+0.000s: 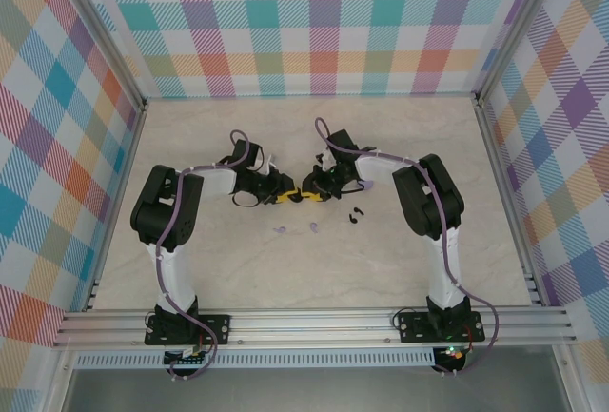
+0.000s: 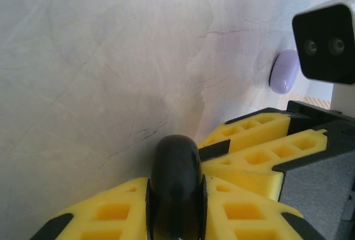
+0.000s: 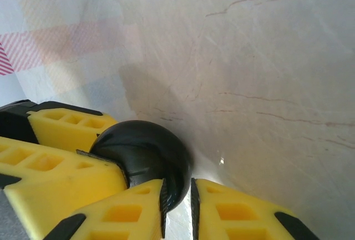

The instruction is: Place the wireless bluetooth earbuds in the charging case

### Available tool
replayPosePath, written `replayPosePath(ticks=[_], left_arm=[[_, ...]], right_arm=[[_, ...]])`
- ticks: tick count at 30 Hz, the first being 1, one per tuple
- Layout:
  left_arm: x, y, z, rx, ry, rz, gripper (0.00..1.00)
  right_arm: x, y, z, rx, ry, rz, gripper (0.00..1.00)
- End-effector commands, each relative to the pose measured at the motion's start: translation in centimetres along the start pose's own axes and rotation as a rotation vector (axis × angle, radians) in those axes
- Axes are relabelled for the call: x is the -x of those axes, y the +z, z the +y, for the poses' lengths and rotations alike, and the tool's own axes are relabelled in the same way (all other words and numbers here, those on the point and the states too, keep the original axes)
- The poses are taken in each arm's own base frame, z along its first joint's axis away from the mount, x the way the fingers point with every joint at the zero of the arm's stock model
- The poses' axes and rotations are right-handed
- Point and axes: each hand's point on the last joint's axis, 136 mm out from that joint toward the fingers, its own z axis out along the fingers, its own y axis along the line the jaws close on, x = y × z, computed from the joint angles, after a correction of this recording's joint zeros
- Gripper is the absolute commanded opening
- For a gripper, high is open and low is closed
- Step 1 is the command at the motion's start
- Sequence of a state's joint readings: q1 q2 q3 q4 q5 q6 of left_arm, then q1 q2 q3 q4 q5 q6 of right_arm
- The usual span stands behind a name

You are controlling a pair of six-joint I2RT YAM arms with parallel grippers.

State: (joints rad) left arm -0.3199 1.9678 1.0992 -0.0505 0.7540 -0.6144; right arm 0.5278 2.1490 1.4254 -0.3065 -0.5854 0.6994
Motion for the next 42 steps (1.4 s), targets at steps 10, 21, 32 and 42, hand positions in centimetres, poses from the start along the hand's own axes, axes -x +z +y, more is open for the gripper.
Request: replayPosePath(ticks=[10, 21, 32, 42], left_arm=[[1.6, -5.4, -6.0, 0.022, 0.257, -0.15, 0.21], [0.8, -12.3, -16.5, -0.173, 0.671, -0.31, 0.21], [-5.1, -15.0, -24.2, -0.42, 0.935, -0.214, 0.19], [-7.8, -15.3, -26.2, -0.476, 1.015, -0.119, 0.18]], right_arm=[[0.9, -8.6, 3.1, 0.041, -0.172, -0.18, 0.4], [-2.3, -18.6, 9.3, 0.314, -0.654, -0.265, 0.6], [-6.8, -22.8, 15.1, 0.542, -0.914, -0.174, 0.53], [-7.1, -23.4, 16.0, 0.543, -0.946, -0.177, 0.51]])
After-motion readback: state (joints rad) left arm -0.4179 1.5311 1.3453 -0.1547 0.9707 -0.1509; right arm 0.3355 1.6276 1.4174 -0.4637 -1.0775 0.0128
